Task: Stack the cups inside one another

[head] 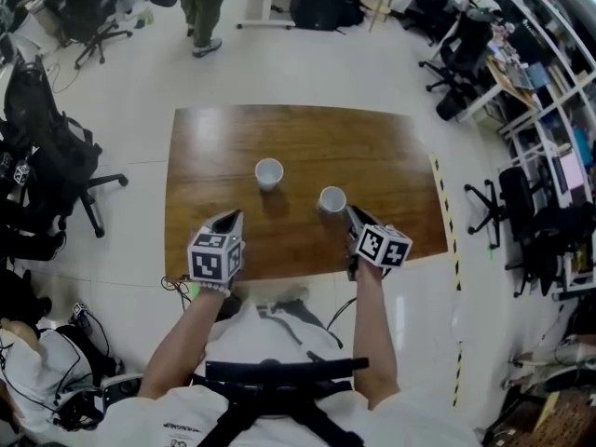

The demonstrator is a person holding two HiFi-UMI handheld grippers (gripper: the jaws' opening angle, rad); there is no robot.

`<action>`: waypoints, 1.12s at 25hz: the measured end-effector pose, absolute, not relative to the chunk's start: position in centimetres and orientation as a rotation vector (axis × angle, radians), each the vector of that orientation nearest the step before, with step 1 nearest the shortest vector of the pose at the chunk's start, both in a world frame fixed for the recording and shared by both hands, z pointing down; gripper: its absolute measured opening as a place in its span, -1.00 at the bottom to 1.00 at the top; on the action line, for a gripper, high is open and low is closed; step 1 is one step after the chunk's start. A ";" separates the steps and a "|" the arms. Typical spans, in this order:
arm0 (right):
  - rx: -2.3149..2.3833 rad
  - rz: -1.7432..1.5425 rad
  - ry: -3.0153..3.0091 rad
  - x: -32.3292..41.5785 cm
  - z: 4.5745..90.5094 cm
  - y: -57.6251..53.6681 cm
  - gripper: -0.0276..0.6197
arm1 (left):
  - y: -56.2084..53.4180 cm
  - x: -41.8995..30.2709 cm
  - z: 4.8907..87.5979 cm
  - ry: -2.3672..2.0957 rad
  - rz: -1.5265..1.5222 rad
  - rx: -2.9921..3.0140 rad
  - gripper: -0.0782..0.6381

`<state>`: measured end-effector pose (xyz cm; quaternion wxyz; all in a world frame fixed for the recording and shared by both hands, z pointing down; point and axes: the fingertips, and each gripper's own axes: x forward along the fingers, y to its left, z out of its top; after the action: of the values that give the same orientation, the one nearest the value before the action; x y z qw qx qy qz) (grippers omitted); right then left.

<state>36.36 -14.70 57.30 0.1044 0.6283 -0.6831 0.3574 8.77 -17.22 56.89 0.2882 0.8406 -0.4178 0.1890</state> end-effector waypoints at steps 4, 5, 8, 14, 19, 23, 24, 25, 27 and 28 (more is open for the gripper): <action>1.809 1.035 -1.961 38.5 58.9 -15.0 -0.47 | -16.6 8.9 56.9 -1.160 0.512 2.223 -0.79; 1.799 1.027 -1.952 39.0 59.2 -15.3 -0.47 | -16.5 9.0 56.9 -1.174 0.520 2.218 -0.79; 1.763 1.005 -1.934 40.0 59.9 -16.4 -0.47 | -16.2 9.5 57.2 -1.199 0.549 2.199 -0.79; 1.643 0.987 -1.922 40.1 61.6 -18.6 -0.43 | -15.4 11.1 57.4 -1.183 0.581 2.200 -0.79; 1.570 0.987 -1.910 39.3 63.3 -19.8 -0.43 | -15.1 11.5 57.7 -1.169 0.586 2.189 -0.79; 1.541 1.005 -1.884 39.2 64.8 -20.4 -0.43 | -15.5 11.3 58.2 -1.191 0.579 2.149 -0.79; 1.531 1.010 -1.880 39.1 65.1 -20.5 -0.43 | -15.6 11.2 58.3 -1.198 0.579 2.138 -0.79; 1.522 1.014 -1.877 39.1 65.3 -20.6 -0.43 | -15.8 11.1 58.4 -1.204 0.580 2.130 -0.79; 1.506 1.019 -1.874 38.9 65.8 -20.9 -0.44 | -16.0 10.9 58.6 -1.210 0.577 2.119 -0.79; 1.498 1.023 -1.875 38.8 65.9 -21.0 -0.44 | -16.1 10.9 58.6 -1.212 0.576 2.115 -0.79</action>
<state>38.80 -20.98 65.94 0.2633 0.5540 -0.6934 0.3782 10.89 -16.13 58.62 0.3132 0.8019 -0.4595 0.2184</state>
